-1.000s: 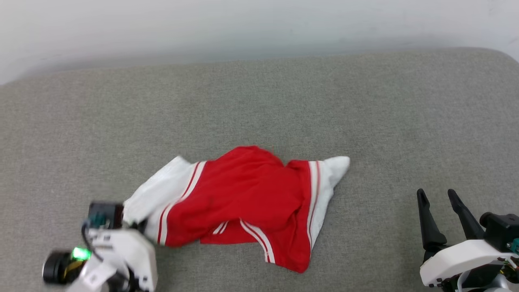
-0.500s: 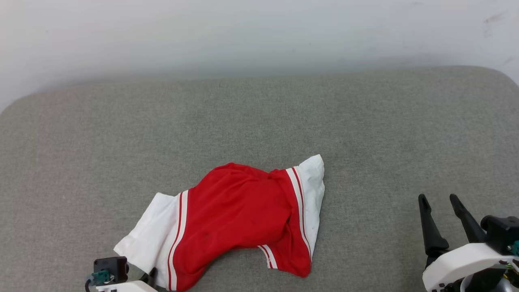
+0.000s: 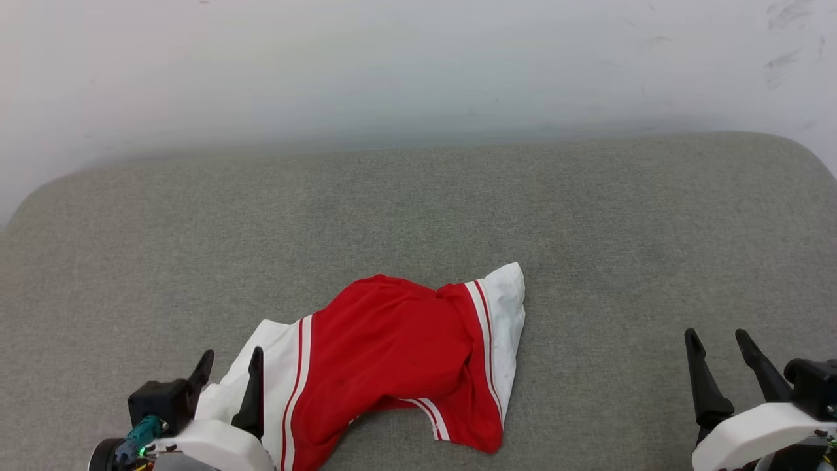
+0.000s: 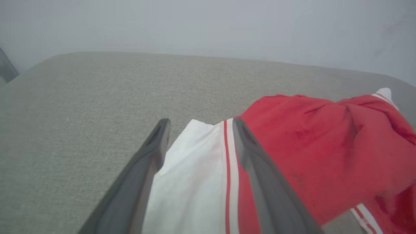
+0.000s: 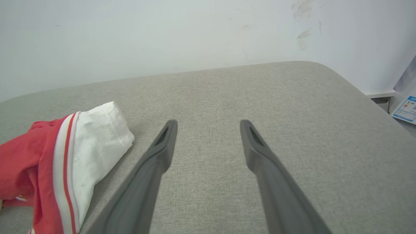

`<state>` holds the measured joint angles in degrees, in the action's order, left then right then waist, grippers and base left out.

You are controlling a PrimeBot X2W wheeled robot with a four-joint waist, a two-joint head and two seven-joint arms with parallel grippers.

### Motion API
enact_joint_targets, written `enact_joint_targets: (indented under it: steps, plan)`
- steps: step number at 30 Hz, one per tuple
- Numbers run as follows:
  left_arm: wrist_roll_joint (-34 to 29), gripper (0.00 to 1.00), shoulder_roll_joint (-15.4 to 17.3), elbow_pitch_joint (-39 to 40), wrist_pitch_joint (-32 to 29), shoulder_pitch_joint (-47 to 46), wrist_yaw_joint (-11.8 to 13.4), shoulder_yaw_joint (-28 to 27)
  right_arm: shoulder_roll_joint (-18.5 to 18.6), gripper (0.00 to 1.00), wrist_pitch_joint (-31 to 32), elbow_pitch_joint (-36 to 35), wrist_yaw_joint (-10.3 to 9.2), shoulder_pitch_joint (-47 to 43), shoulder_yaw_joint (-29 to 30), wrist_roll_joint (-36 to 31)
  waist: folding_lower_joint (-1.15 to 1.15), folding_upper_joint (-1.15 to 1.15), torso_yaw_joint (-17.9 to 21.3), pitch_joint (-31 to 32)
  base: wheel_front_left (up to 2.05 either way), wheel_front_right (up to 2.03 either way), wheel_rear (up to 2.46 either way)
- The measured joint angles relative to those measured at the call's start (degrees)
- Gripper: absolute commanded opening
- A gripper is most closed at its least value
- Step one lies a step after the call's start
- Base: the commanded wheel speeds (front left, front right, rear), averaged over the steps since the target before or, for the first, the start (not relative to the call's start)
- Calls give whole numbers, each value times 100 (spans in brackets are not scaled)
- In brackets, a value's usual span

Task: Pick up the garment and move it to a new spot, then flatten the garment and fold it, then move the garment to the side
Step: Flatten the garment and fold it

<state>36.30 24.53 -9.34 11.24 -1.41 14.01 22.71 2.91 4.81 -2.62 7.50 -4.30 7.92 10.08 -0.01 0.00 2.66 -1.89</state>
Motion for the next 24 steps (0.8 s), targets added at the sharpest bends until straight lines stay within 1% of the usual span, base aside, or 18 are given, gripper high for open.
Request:
enact_joint_targets:
  steps: [5, 8, 11, 14, 19, 24]
  plan:
    - [-270, 100, -27, 312, 259, -197, -7, -64, 2, 100, 289, 31, 0, 41, 41, 41, 1, 0, -109, -46, 0, 0, 0]
    - [-391, 100, -90, 531, 304, -285, 1, -53, 1, 100, 714, 182, 0, 120, 37, 143, 1, 0, -207, -86, 0, 0, 0]
    - [-530, 100, -125, 713, 315, -403, 10, 5, 1, 100, 1339, 355, 0, 274, -43, 164, 0, 0, -330, -140, 0, 0, 0]
    - [-621, 100, -162, 847, 332, -510, 16, 77, 27, 100, 2004, 476, 0, 522, -259, 213, 1, 0, -463, -224, 0, 0, 0]
    - [-702, 100, -258, 980, 339, -689, 9, 179, 291, 100, 2888, 595, 0, 967, -750, 414, 1, 0, -710, -418, 0, 0, 0]
    - [-758, 100, -392, 999, 356, -852, -41, 207, 520, 100, 3266, 765, 0, 1496, -1236, 601, 1, 0, -967, -648, 0, 0, 0]
